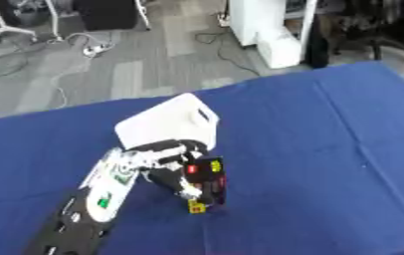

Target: Pick up objects on the table and place them in the box.

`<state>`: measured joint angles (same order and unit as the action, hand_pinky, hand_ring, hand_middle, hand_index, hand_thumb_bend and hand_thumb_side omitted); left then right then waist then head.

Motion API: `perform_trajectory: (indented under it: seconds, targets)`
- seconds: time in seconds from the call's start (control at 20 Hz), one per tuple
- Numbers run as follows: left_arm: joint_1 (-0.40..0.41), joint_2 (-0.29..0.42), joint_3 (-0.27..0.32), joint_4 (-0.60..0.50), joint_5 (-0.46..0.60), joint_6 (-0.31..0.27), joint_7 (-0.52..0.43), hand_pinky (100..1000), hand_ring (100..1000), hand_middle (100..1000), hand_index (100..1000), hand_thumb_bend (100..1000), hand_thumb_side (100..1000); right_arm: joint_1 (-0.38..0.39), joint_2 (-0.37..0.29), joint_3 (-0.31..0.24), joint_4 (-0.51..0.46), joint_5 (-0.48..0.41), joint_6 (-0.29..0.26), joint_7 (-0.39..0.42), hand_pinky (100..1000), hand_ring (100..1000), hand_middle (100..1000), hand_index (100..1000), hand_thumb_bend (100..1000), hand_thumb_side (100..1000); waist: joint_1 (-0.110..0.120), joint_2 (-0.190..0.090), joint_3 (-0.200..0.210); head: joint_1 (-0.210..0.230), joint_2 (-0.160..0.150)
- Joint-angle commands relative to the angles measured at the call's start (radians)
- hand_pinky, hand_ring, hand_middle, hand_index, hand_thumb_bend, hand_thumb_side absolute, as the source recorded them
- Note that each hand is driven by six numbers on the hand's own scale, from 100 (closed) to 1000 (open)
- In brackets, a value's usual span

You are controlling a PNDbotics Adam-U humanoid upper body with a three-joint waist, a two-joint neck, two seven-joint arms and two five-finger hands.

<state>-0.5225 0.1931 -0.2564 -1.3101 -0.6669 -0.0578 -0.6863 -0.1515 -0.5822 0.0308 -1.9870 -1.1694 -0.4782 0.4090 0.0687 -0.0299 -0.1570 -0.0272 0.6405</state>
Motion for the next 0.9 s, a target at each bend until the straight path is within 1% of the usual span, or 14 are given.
perform_trajectory:
  seconds: [0.05, 0.25, 0.55, 0.9]
  targets:
    - [-0.021, 0.003, 0.011, -0.003, -0.012, 0.0, -0.004, 804, 854, 1000, 955, 706, 581, -0.019, -0.027, -0.006, -0.013, -0.003, 0.004, 0.0, 167, 284, 247, 378, 100, 1000, -0.004, -0.007, -0.001, -0.011, -0.012]
    - [-0.024, 0.001, 0.012, 0.003, -0.016, 0.0, -0.005, 801, 853, 1000, 959, 701, 586, -0.02, -0.027, -0.006, -0.013, -0.003, 0.005, 0.001, 167, 284, 247, 379, 100, 1000, -0.004, -0.007, -0.001, -0.012, -0.012]
    - [-0.027, -0.001, 0.012, 0.009, -0.02, 0.003, 0.001, 795, 849, 1000, 994, 699, 582, -0.021, -0.027, -0.005, -0.013, -0.003, 0.005, 0.001, 167, 284, 248, 379, 100, 1000, -0.004, -0.007, -0.003, -0.012, -0.012]
    - [-0.032, -0.01, 0.012, 0.026, -0.026, 0.009, 0.001, 794, 846, 1000, 1000, 697, 584, -0.022, -0.026, -0.005, -0.013, -0.004, 0.007, 0.0, 167, 284, 248, 379, 100, 1000, -0.004, -0.007, -0.005, -0.011, -0.012]
